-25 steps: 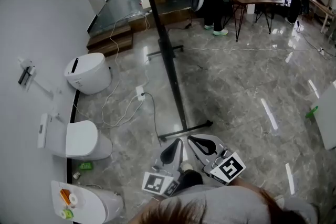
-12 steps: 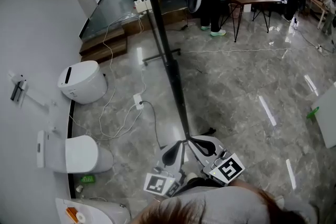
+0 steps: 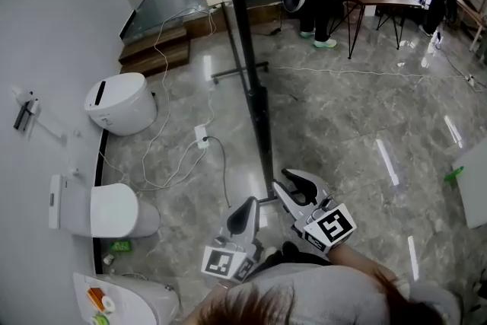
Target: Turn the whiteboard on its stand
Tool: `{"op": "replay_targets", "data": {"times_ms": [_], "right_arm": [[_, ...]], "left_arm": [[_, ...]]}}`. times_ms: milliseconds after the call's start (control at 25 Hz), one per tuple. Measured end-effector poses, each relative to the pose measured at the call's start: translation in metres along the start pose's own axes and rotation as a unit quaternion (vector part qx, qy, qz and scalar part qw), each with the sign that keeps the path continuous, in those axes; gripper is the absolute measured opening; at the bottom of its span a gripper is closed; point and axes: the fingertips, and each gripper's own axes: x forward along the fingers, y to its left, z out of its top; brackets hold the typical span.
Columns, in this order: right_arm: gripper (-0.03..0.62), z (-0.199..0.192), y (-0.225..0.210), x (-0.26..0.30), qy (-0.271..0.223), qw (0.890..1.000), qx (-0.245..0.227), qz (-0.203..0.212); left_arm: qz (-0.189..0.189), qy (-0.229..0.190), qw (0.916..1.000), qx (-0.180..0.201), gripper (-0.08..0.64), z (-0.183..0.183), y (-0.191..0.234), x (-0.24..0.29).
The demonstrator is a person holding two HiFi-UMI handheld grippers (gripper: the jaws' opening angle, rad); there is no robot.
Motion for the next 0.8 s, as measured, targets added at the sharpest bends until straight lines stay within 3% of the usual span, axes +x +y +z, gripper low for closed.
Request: {"op": "replay_targets", "data": {"times_ms": [80,120,240,400,680,720,800], "right_arm": [[0.199,-0.002,-0.016,0.021,0.015,1.000,-0.011,0.001],[0.227,-0.004,-0.023,0.033,0.026,1.000,-0.017,0.004],[0.298,-0.012,-0.042,0.074,0.046,0.998,-0.035,0.005],[0.351,-0.005,-0.064,0.122,0.037,0.998,-0.049,-0.019],[0.378,-0.018,-0.072,0.159,0.013,0.999,-0.026,-0.014],[0.370,-0.019,-0.076,0.159,0.005,1.000,-0.016,-0.020],[0.275,-0.017,-0.085,0.158,-0.008,0.999,-0.001,-0.044]], "left_arm": [[0.005,0.000,1.0000,-0.001,-0.003,0.000,0.002,0.001],[0.007,-0.001,1.0000,-0.002,-0.003,0.002,0.003,0.001],[0.020,-0.007,0.9998,-0.002,-0.003,0.009,0.008,-0.002],[0.040,-0.009,0.9991,0.003,-0.005,0.013,0.017,-0.008],[0.081,-0.007,0.9967,0.007,-0.005,0.014,0.035,-0.026],[0.083,-0.005,0.9965,0.007,-0.004,0.014,0.036,-0.029],[0.088,-0.002,0.9961,0.007,-0.004,0.013,0.037,-0.034]]}}
